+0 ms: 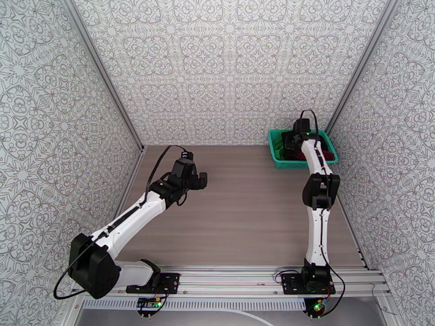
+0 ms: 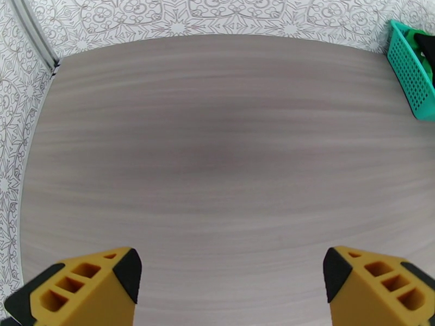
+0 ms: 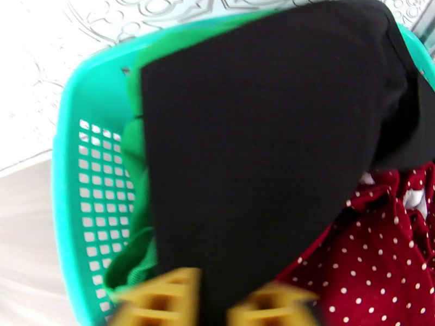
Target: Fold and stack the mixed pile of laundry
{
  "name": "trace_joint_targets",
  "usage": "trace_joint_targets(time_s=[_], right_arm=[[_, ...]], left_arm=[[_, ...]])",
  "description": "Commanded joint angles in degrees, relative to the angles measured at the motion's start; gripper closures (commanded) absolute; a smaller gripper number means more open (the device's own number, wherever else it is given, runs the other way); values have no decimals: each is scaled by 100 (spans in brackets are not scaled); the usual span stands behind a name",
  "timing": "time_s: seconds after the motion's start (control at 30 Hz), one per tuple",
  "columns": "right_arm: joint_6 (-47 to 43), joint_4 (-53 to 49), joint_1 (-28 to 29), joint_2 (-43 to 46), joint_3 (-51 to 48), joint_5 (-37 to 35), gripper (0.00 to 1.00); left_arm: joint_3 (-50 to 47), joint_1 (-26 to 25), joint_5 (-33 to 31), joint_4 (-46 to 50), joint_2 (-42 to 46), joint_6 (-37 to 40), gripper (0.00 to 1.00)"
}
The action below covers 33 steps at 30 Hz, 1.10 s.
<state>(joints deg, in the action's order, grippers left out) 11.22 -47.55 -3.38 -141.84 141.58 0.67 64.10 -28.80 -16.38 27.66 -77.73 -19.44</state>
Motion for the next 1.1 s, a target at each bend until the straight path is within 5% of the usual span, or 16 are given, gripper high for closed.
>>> trace_joint_targets(time_s=[0.0,0.3,0.53,0.83,1.07], right_arm=[[47,575,-39,658,-372,365,100],[112,2445,29,3511,-2655,1132,100],[165,3606,162,5002,-3243,1233,100],[443,3033,391,5499,-2455,2253,100],[478,2477,1689,6307,-3417,1913,100]], left_arm=[[215,-106,-110,-12,88,96,6],[195,-294,-165,-113,320,48,7],[163,-390,-163,-139,395,41,7],[150,-408,-179,42,741,-17,7],[564,-409,-462,912,1493,91,7]])
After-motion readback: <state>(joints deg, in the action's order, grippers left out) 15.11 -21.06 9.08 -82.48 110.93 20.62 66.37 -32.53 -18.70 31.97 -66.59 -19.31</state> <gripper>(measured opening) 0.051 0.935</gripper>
